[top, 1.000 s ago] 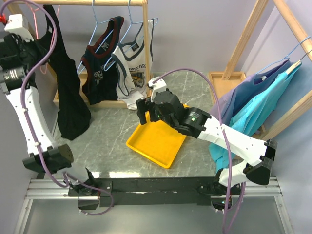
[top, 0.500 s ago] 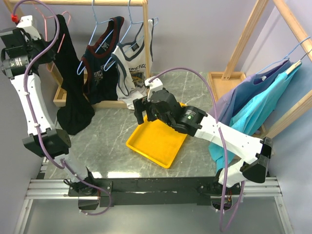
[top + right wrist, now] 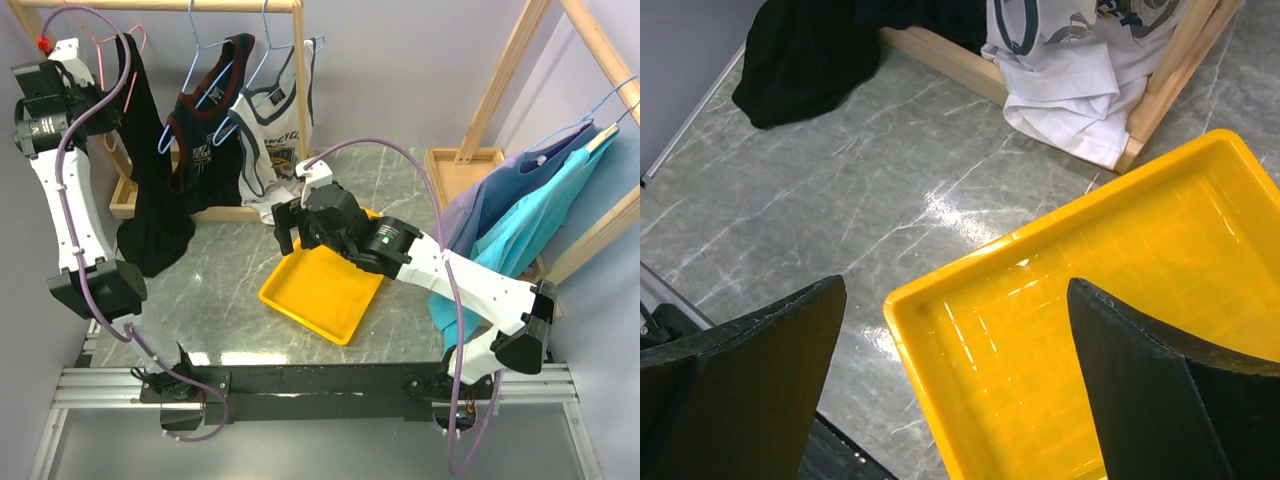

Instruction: Place the tank top on the hanger

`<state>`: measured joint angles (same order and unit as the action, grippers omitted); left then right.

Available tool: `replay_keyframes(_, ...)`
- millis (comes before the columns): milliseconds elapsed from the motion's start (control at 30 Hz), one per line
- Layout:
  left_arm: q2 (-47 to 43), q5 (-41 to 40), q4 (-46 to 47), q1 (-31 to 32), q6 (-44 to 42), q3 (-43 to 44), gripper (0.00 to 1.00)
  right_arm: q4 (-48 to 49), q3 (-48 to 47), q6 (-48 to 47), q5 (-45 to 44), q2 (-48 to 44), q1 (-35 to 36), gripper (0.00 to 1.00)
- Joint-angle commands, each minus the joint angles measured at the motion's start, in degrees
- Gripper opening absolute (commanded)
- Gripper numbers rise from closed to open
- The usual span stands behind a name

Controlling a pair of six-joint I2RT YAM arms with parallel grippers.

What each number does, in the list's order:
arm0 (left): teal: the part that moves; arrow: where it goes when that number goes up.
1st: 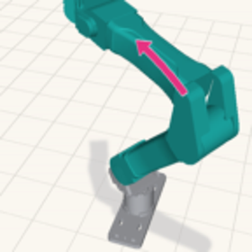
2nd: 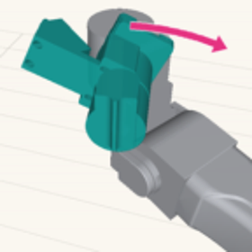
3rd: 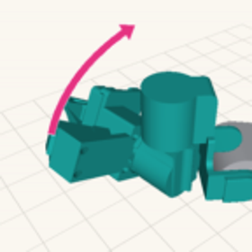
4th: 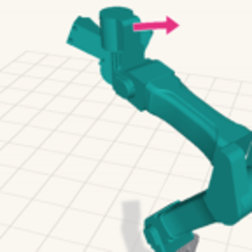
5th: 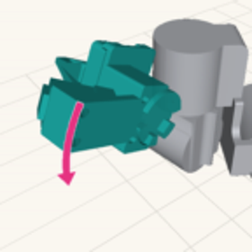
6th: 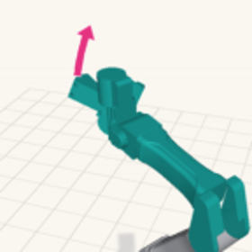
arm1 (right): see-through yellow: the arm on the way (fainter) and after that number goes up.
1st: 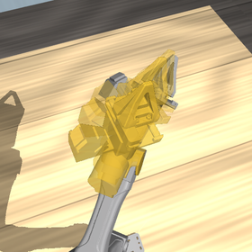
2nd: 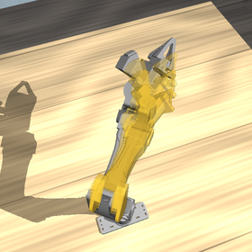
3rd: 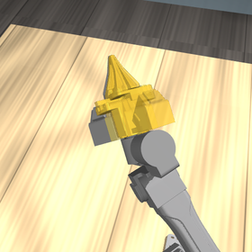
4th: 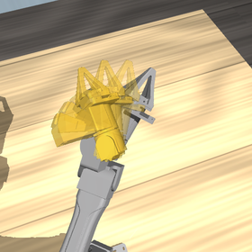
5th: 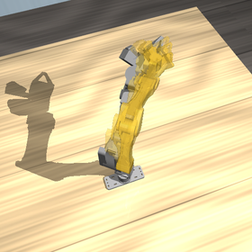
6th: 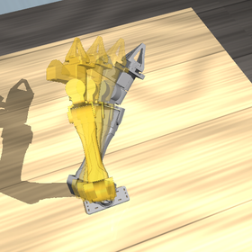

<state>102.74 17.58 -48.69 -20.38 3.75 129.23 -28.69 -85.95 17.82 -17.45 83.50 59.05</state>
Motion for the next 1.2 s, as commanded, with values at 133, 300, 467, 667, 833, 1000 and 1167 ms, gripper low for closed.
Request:
replay_keyframes(133,-5.53,-4.92,4.21,0.34,1.00,-5.04,0.09,1.18,-0.89,0.81,-0.30,-0.80,0.72,1.00)
replay_keyframes(300,-8.16,-12.01,4.39,0.34,2.40,-5.57,0.58,1.70,0.61,1.07,-0.48,-2.12,0.81,1.00)
replay_keyframes(467,-12.55,-17.58,5.18,0.61,4.15,-6.53,0.99,3.11,2.81,1.42,-0.48,-3.79,0.98,1.00)
replay_keyframes(667,-20.45,-24.52,7.82,2.88,7.93,-8.47,1.00,4.69,4.65,1.34,-1.09,-5.63,0.98,1.00)
replay_keyframes(833,-24.60,-25.05,7.99,7.89,9.70,-8.38,1.00,4.96,6.50,2.39,-1.88,-8.00,0.90,1.00)
replay_keyframes(1000,-32.24,-28.22,12.11,24.14,13.03,-19.34,0.99,5.40,10.01,3.88,-4.95,-11.34,0.90,1.00)
replay_keyframes(1167,-41.11,-30.14,18.62,40.83,17.78,-40.14,0.99,5.04,13.79,4.67,-8.03,-16.35,0.90,1.00)
